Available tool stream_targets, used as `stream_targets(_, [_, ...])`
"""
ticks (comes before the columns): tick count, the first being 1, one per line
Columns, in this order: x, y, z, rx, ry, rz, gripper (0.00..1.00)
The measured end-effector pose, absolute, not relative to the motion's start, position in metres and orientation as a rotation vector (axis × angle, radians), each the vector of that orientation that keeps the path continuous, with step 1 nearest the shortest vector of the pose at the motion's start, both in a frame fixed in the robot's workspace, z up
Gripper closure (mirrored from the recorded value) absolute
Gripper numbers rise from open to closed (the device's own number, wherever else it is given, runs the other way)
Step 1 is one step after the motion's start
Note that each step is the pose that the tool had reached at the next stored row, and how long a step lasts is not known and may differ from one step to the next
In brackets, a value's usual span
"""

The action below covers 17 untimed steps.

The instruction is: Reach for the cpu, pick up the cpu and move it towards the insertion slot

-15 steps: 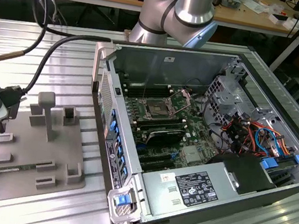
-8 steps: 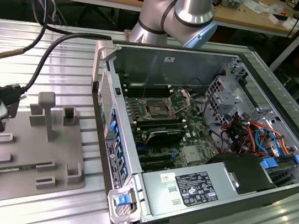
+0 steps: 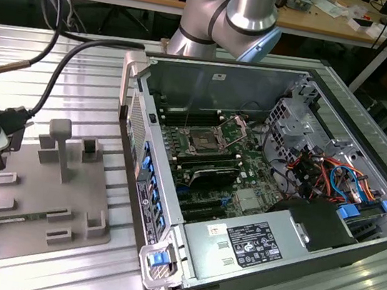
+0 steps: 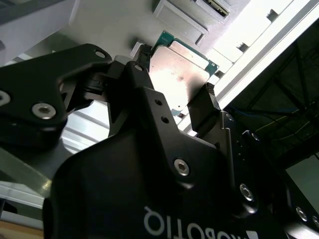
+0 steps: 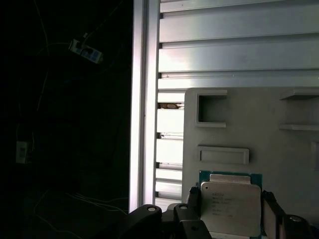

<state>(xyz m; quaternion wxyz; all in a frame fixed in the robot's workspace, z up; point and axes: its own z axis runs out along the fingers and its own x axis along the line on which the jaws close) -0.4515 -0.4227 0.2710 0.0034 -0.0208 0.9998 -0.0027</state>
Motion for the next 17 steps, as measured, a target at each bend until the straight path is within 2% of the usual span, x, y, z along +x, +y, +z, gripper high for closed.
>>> stream_targets(17, [-0.4515,-0.4227,0.276,-0.065,3.134,-0.008,0.45])
